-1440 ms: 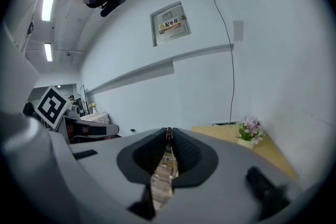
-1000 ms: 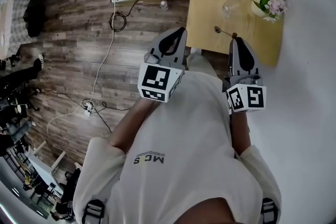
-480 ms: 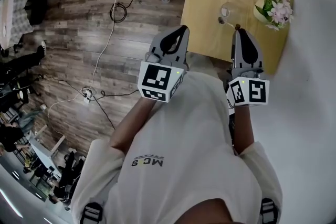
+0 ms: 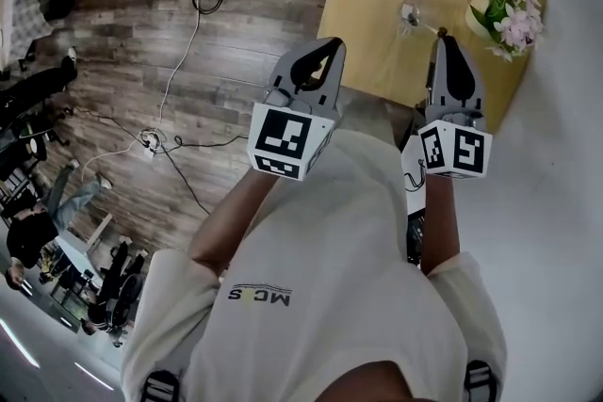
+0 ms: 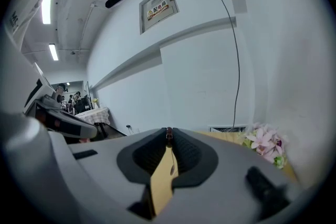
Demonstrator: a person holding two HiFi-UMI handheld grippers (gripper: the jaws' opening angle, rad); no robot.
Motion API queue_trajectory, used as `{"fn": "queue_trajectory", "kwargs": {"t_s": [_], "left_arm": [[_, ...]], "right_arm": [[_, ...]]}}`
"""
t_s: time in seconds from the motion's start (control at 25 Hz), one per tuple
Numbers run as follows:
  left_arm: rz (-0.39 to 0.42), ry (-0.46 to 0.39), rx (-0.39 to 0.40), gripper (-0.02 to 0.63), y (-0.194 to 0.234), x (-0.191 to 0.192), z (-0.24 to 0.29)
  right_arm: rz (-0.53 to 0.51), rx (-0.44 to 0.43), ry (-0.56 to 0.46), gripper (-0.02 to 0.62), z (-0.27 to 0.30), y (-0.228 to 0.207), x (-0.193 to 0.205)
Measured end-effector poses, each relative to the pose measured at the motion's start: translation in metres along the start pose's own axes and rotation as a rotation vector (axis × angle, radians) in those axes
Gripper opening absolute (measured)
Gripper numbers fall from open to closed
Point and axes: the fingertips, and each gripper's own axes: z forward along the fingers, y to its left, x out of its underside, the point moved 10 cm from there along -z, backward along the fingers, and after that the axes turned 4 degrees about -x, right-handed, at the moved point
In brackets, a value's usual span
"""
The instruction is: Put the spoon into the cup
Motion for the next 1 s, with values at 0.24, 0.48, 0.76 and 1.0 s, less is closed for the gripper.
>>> {"fn": "queue_trajectory", "kwargs": {"t_s": [0.24, 0.48, 0.76, 1.0], "left_arm": [[-0.002, 0.036, 0.005, 0.011, 0.003, 0.004, 0.020], [0.002, 0.081, 0.017, 0.011, 0.005, 0.012, 0.041], [0.003, 0.122, 0.032, 0.011, 0.006, 0.020, 0.062], [-0.001, 0.149, 0.025, 0.011, 0.008, 0.031, 0.072]], "right_arm": [[0.019, 0.030, 0.023, 0.052, 0.017, -0.018, 0.016], [0.070, 0.042, 0.071, 0.052, 0.035, -0.029, 0.041], [0.118, 0.022, 0.119, 0.052, 0.050, -0.033, 0.067], [0.144, 0.026, 0.168, 0.052, 0.060, -0.040, 0.088]]}}
